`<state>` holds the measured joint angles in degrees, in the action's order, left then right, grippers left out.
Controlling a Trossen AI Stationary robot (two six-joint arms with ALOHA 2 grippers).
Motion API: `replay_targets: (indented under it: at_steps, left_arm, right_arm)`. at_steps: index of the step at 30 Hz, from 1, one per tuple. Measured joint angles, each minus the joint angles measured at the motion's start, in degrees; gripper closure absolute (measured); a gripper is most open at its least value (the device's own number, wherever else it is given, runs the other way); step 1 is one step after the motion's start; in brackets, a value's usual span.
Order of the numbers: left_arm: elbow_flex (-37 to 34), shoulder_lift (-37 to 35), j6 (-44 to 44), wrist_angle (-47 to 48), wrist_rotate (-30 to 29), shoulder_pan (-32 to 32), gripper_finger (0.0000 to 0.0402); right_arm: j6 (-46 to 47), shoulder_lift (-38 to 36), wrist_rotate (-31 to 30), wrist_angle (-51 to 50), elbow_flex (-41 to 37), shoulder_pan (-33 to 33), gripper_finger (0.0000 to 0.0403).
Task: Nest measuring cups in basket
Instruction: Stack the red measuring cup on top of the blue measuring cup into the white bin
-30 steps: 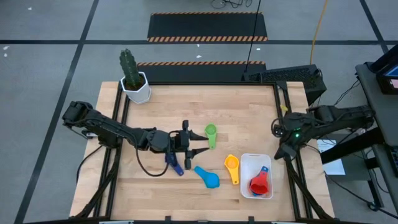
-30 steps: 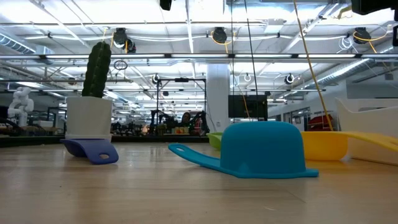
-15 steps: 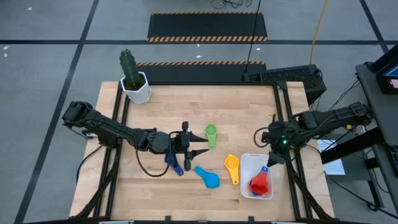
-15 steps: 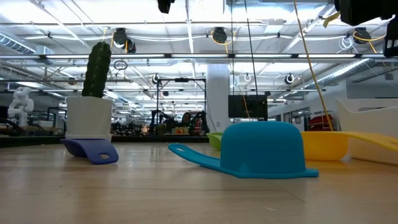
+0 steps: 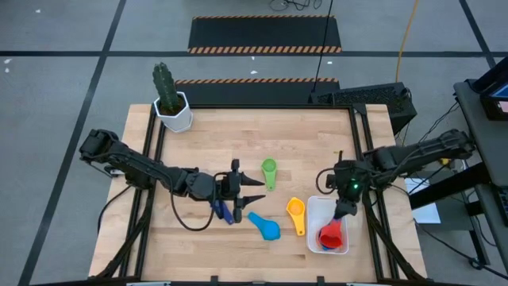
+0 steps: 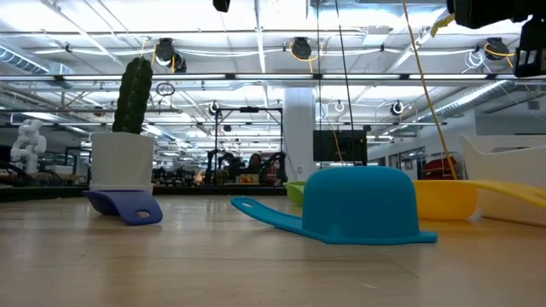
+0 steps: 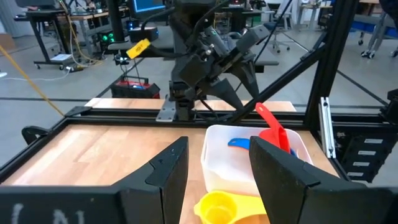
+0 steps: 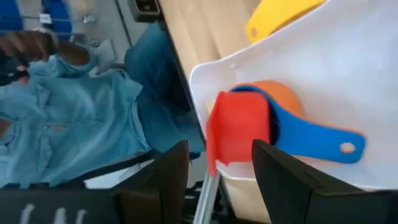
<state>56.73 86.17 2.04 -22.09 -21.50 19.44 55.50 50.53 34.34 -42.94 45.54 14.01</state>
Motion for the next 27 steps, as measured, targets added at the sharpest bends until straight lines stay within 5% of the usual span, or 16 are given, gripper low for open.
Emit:
replay_targets:
  at_steps: [13, 23, 27]
  left_arm:
    - [0.0, 0.0, -0.4, 0.0, 0.0, 0.0, 0.0229]
    - [0.0, 0.0, -0.4, -0.1, 0.0, 0.0, 0.0229]
    - [0.0, 0.0, -0.4, -0.5, 0.0, 0.0, 0.0229]
  right_arm:
    - [-0.2, 5.9, 1.8, 0.2, 0.0, 3.9, 0.0246]
    - [-1.6, 5.0, 3.7, 2.9, 0.0, 3.7, 0.0386]
    - [-1.4, 2.6, 4.7, 6.1, 0.0, 3.6, 0.0393]
